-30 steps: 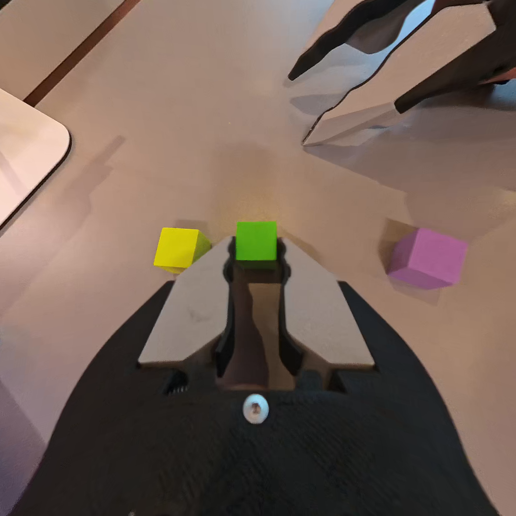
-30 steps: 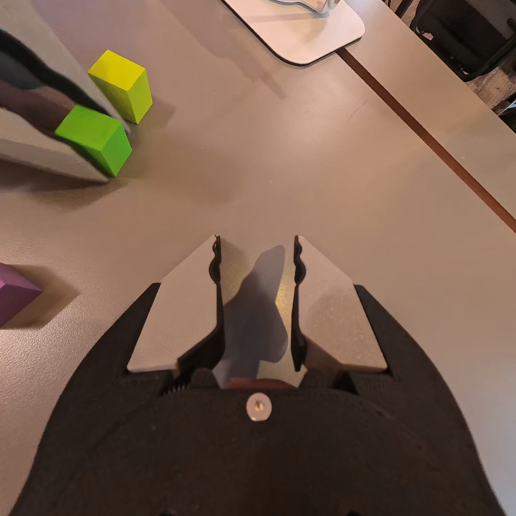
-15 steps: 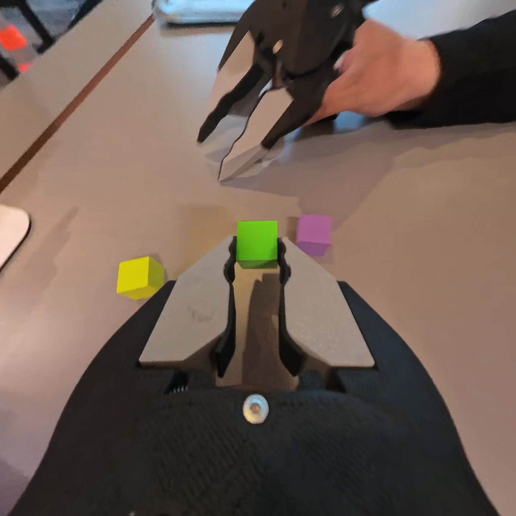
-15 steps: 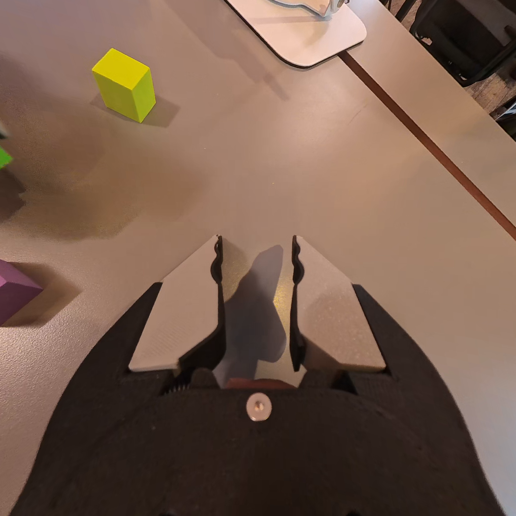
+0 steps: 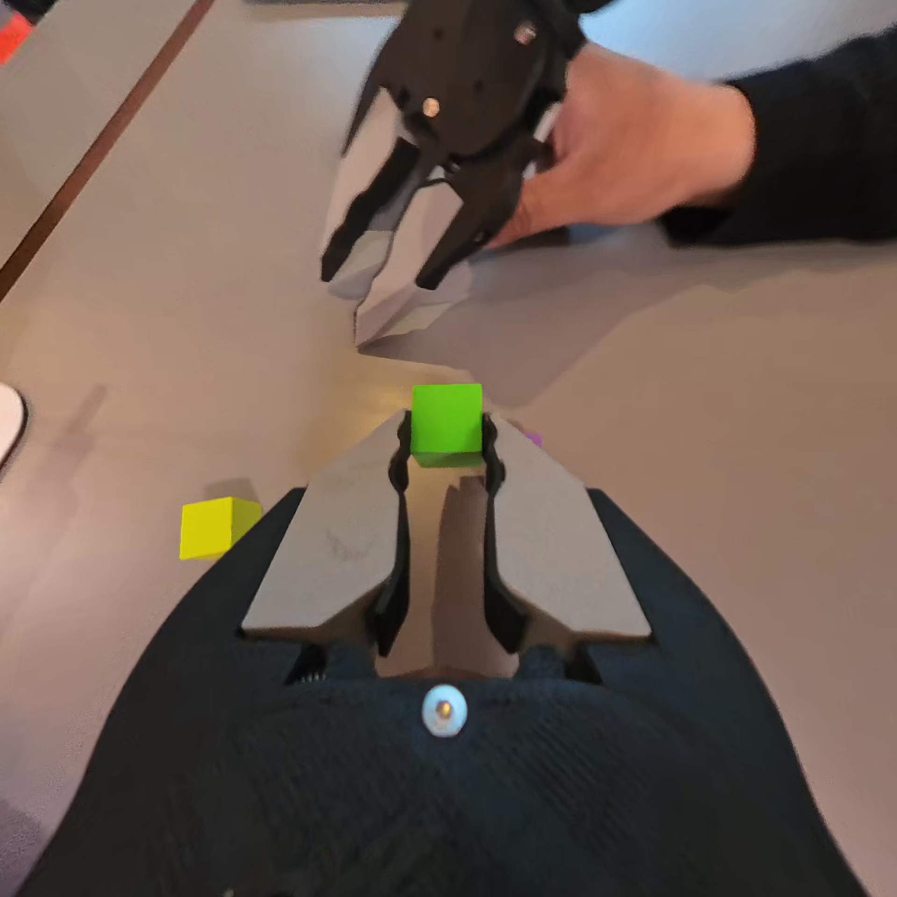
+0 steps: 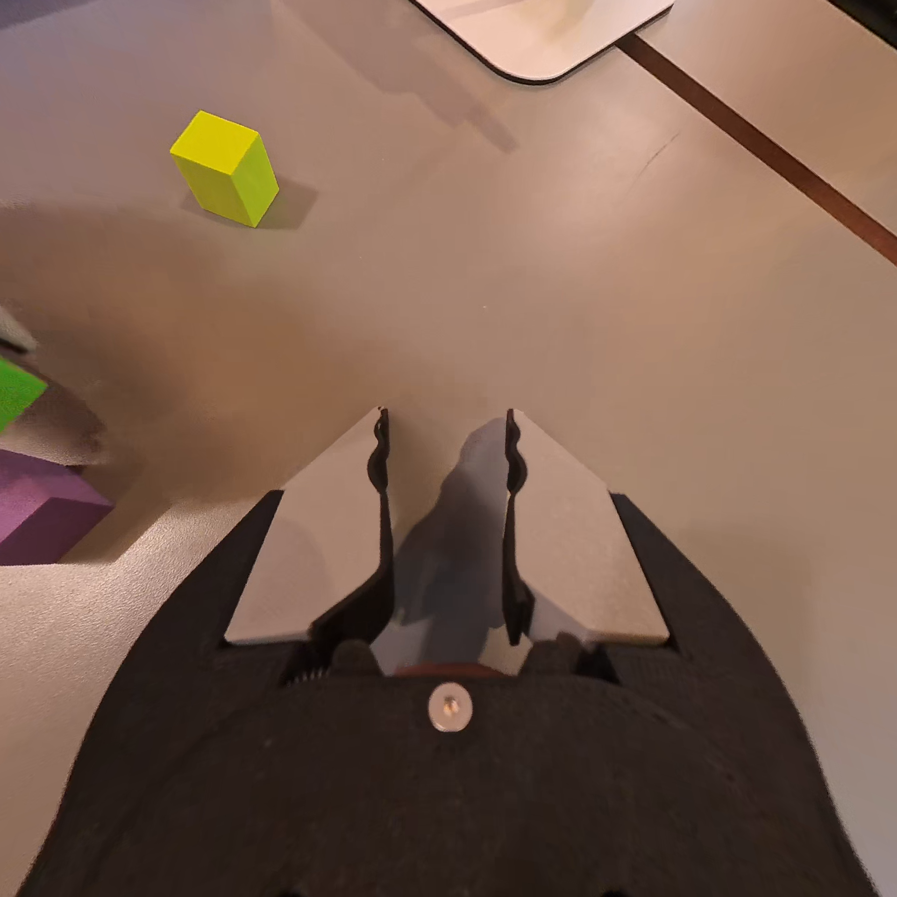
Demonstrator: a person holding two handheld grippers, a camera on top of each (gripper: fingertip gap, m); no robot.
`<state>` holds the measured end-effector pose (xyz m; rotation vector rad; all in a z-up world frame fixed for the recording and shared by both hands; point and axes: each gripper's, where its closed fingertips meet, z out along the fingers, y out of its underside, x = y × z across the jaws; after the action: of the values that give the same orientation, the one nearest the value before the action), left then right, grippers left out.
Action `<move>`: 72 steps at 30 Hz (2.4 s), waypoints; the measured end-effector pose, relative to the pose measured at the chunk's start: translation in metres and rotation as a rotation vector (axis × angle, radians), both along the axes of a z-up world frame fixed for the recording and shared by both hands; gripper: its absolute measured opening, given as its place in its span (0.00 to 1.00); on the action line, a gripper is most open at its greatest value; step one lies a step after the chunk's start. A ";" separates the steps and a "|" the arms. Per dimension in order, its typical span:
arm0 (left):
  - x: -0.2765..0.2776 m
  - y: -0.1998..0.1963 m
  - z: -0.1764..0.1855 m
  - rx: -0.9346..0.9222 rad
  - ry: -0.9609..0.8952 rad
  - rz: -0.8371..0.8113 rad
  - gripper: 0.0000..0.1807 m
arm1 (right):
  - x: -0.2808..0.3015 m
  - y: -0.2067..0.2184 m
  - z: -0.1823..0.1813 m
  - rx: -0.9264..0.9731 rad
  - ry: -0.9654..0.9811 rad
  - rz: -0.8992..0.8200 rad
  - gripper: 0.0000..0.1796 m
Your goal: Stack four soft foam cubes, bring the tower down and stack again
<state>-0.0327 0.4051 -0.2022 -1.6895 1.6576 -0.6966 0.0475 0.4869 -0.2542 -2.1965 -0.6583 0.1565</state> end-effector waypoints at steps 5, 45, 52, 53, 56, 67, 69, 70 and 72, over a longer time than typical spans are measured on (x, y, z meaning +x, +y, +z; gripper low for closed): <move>0.000 -0.021 0.004 -0.074 -0.016 -0.007 0.15 | 0.001 0.000 -0.001 -0.026 0.031 -0.017 0.27; -0.007 -0.027 -0.041 0.068 0.114 -0.136 0.24 | -0.001 -0.002 -0.002 -0.046 0.056 -0.009 0.25; -0.009 -0.024 -0.051 0.054 0.139 -0.129 0.29 | -0.002 -0.002 -0.002 -0.047 0.056 -0.006 0.25; -0.012 -0.022 -0.051 0.054 0.139 -0.128 0.29 | -0.002 -0.002 -0.002 -0.046 0.055 -0.005 0.25; -0.022 -0.018 -0.047 0.041 0.129 -0.124 0.30 | -0.003 -0.003 -0.002 -0.048 0.057 0.001 0.25; -0.059 0.094 0.000 0.016 -0.152 0.430 0.28 | -0.004 -0.004 -0.002 -0.050 0.059 0.008 0.26; -0.060 0.103 -0.009 0.031 -0.127 0.458 0.28 | -0.004 -0.004 -0.002 -0.050 0.059 0.008 0.26; -0.059 0.105 -0.016 0.036 -0.101 0.456 0.28 | -0.004 -0.004 -0.002 -0.050 0.060 0.008 0.26; -0.057 0.106 -0.029 0.036 -0.045 0.448 0.31 | -0.005 -0.004 -0.002 -0.051 0.060 0.009 0.26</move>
<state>-0.0901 0.5113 -0.2310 -1.9129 1.1897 -0.4776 0.0429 0.4827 -0.2560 -2.2288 -0.6366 0.2454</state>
